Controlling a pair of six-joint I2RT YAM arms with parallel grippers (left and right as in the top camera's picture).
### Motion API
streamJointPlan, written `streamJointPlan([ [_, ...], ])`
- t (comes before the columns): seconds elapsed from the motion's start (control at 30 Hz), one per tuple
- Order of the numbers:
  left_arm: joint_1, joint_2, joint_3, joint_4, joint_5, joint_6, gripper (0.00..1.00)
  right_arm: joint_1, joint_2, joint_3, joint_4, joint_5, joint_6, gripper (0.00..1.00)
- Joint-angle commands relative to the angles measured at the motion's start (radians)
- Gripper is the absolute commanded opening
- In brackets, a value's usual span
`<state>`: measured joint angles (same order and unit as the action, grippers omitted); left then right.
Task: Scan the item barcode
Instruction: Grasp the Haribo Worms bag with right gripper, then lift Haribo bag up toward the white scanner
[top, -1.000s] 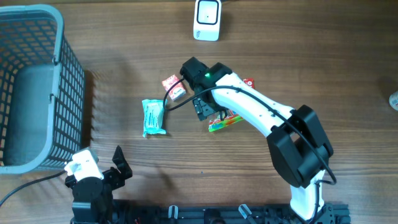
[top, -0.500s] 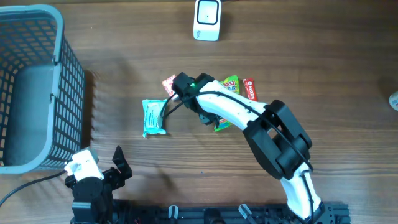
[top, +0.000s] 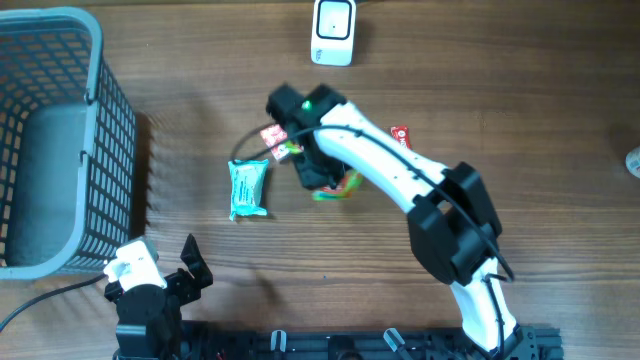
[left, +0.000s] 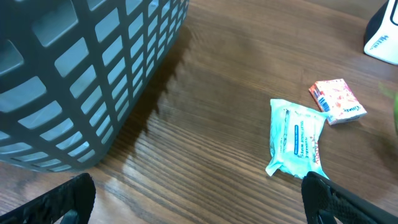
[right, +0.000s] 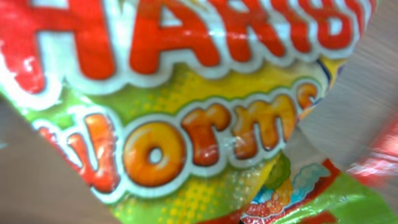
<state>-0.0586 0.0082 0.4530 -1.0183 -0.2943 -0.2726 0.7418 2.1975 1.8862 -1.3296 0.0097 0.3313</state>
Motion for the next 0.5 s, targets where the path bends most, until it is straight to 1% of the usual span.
streamJointPlan([
  [0.0, 0.004, -0.003, -0.004, 0.001, -0.010, -0.005, 1.00, -0.065, -0.086, 0.096, -0.058, -0.628, -0.124, 0.04],
  [0.07, 0.004, -0.003, -0.004, 0.001, -0.010, -0.005, 1.00, -0.092, -0.088, 0.096, -0.104, -0.728, -0.150, 0.04],
  [0.17, 0.004, -0.003, -0.004, 0.001, -0.010, -0.005, 1.00, -0.127, -0.088, 0.085, -0.190, -0.874, -0.153, 0.05],
  [0.23, 0.004, -0.003, -0.004, 0.001, -0.010, -0.005, 1.00, -0.140, -0.088, 0.085, -0.225, -0.975, -0.186, 0.04],
  [0.4, 0.004, -0.003, -0.004, 0.001, -0.010, -0.005, 1.00, -0.157, -0.088, 0.085, -0.207, -1.228, -0.210, 0.04],
  [0.47, 0.004, -0.003, -0.004, 0.001, -0.010, -0.005, 1.00, -0.158, -0.088, 0.085, -0.167, -1.326, -0.276, 0.04],
])
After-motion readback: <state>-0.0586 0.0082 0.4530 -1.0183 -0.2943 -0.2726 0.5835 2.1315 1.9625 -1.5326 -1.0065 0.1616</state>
